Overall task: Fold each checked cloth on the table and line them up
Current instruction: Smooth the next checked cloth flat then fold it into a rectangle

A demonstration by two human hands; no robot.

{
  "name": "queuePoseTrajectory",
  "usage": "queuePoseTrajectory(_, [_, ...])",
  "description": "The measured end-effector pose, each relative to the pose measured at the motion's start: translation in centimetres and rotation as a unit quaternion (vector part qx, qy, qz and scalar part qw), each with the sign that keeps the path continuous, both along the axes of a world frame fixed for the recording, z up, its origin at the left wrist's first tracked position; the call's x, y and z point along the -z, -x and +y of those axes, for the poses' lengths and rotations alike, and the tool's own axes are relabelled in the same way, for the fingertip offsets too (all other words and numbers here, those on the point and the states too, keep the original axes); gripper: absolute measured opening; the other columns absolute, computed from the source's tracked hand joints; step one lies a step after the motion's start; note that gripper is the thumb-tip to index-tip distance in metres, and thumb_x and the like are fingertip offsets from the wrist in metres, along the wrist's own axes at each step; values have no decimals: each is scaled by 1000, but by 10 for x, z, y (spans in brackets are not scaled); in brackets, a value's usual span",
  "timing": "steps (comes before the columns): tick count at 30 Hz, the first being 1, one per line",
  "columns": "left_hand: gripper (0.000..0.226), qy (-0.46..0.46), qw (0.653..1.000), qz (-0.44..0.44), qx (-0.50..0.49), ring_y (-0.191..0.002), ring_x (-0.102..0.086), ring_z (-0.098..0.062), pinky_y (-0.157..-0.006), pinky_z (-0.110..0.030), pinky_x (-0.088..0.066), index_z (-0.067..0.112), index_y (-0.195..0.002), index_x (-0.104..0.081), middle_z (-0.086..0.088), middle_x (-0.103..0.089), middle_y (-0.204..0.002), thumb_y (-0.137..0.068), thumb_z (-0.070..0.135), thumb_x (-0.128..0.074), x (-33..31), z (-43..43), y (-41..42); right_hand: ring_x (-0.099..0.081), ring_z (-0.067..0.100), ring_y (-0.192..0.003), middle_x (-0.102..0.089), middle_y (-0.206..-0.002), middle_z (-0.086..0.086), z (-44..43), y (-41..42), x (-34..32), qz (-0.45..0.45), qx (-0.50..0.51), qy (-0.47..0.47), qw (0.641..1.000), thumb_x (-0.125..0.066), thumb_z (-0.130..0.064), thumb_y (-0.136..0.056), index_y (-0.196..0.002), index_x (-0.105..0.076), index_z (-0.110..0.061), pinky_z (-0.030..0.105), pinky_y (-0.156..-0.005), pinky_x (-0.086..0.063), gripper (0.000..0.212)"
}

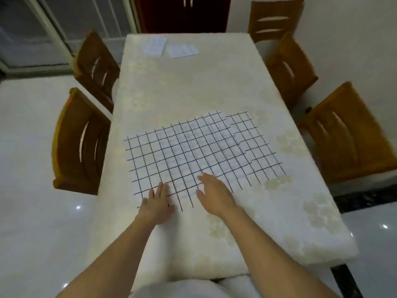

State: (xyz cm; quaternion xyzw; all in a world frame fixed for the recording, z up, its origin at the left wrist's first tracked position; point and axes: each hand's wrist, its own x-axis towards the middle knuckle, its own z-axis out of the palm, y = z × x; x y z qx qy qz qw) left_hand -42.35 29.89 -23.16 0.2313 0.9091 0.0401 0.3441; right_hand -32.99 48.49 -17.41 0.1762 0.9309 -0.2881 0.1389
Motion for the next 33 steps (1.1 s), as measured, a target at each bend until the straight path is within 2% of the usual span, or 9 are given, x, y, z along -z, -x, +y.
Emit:
queuePoseTrajectory(2, [81, 13, 1000, 27, -4, -154, 14, -30, -125, -51, -4, 16, -158, 19, 0, 26, -165, -105, 49, -34, 15, -9, -15, -4, 29, -152, -3, -166, 5, 8, 3, 14, -79, -105, -59, 990, -43, -42, -102, -158, -11, -18, 42, -124, -7, 69])
queuePoseTrajectory(5, [73, 5, 999, 47, -22, -154, 16, -29, -125, -48, 0, 18, -157, 19, 2, 29, -163, -107, 48, -25, 22, -13, -31, 11, 34, -151, 12, -165, 6, 17, 2, 31, -127, -181, -108, 969, -41, -50, -101, -158, 2, -21, 47, -123, 3, 78])
queuePoseTrajectory(12, [71, -32, 994, 96, -45, -156, 3, -23, -125, -44, -4, 32, -161, -1, 11, 9, -167, -104, 54, -36, 26, -15, -37, 21, 32, -149, 25, -162, 2, 1, 2, 67, -144, -180, -105, 967, -33, -55, -101, -157, 11, -24, 48, -122, 6, 77])
queuePoseTrajectory(17, [77, -57, 989, 135, 7, -148, -33, -32, -120, -49, -14, 24, -154, -38, 0, -31, -163, -92, 69, -32, 35, -27, -24, 24, 28, -148, 29, -160, -3, -21, -10, 73, -153, -121, -120, 973, -25, -58, -101, -155, 16, -29, 48, -122, 8, 74])
queuePoseTrajectory(18, [81, -69, 987, 144, 14, -147, -34, -34, -120, -50, -14, 22, -154, -39, -3, -31, -163, -89, 70, -31, 38, -25, -22, 24, 28, -149, 29, -160, -3, -26, -12, 73, -160, -112, -126, 973, -24, -58, -101, -155, 17, -29, 48, -122, 9, 74])
queuePoseTrajectory(21, [89, -74, 988, 132, 25, -156, 1, -32, -124, -49, 1, 25, -161, -10, 0, 5, -169, -90, 75, -26, 39, -12, -16, 21, 30, -150, 28, -161, -1, -42, -17, 69, -174, -86, -140, 971, -21, -60, -100, -155, 16, -30, 50, -121, 9, 73])
queuePoseTrajectory(23, [89, -69, 991, 114, 21, -154, 16, -30, -124, -50, 8, 28, -161, 5, 2, 20, -167, -94, 73, -34, 40, -8, -14, 19, 33, -150, 27, -161, 0, -52, -22, 66, -191, -86, -138, 968, -21, -61, -100, -155, 16, -30, 51, -121, 9, 73])
queuePoseTrajectory(30, [86, -66, 992, 103, 44, -152, 25, -23, -124, -49, 11, 38, -156, 19, 10, 29, -162, -94, 77, -26, 49, -22, -12, 12, 33, -151, 9, -166, -1, -60, -28, 55, -204, -150, -158, 954, -21, -59, -101, -158, 3, -29, 53, -120, 10, 69])
queuePoseTrajectory(33, [86, -61, 991, 92, 69, -152, 24, -21, -124, -47, 11, 40, -156, 18, 13, 30, -161, -94, 77, -28, 47, -31, -5, -14, 29, -151, -25, -162, 2, -61, -20, 40, -182, -139, -119, 966, -26, -55, -102, -156, -22, -26, 49, -123, -1, 61])
